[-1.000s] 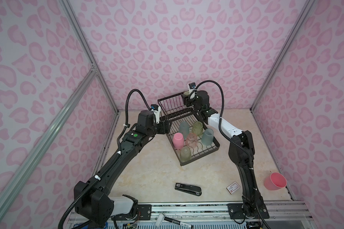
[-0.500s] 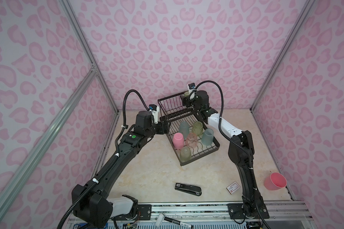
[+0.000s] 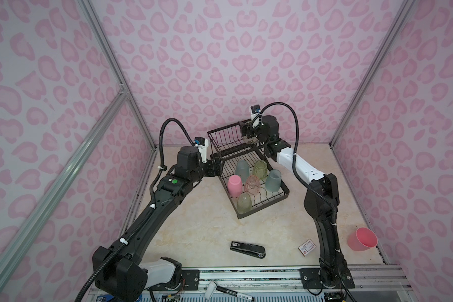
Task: Load cups into a dish rack
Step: Place the cup upside down at the dish rack.
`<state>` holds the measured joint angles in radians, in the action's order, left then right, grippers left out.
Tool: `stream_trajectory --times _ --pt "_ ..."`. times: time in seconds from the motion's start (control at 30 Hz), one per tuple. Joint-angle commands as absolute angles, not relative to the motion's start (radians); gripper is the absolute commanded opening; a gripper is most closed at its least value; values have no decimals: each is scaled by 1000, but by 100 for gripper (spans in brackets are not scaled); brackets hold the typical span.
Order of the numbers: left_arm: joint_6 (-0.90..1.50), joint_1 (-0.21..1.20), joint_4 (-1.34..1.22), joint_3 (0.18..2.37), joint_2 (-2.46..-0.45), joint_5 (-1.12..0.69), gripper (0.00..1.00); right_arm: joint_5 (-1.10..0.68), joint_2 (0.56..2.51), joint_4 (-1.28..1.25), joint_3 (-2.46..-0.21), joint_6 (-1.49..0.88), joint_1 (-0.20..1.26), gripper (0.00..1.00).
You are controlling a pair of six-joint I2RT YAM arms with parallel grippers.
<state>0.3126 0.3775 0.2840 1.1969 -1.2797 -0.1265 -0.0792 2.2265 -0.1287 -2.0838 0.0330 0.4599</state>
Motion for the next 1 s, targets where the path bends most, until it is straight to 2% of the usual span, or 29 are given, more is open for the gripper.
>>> stream_trajectory --times 0.0,0.27,0.6,0.83,0.97 --pt "304 375 256 1190 -1266 -125 85 -80 2219 -140 -2082 19 463 90" --pt "299 373 249 1183 -1260 -135 88 -102 2167 -138 -2077 -4 463 91" --pt "290 373 238 1167 -1228 -150 99 -70 1997 -74 -1999 -77 450 90" --pt "293 373 227 1162 -1195 -189 99 20 1731 78 -1756 -184 363 82" --pt "314 378 227 1198 -1188 -234 99 136 1560 291 -1638 -225 304 73"
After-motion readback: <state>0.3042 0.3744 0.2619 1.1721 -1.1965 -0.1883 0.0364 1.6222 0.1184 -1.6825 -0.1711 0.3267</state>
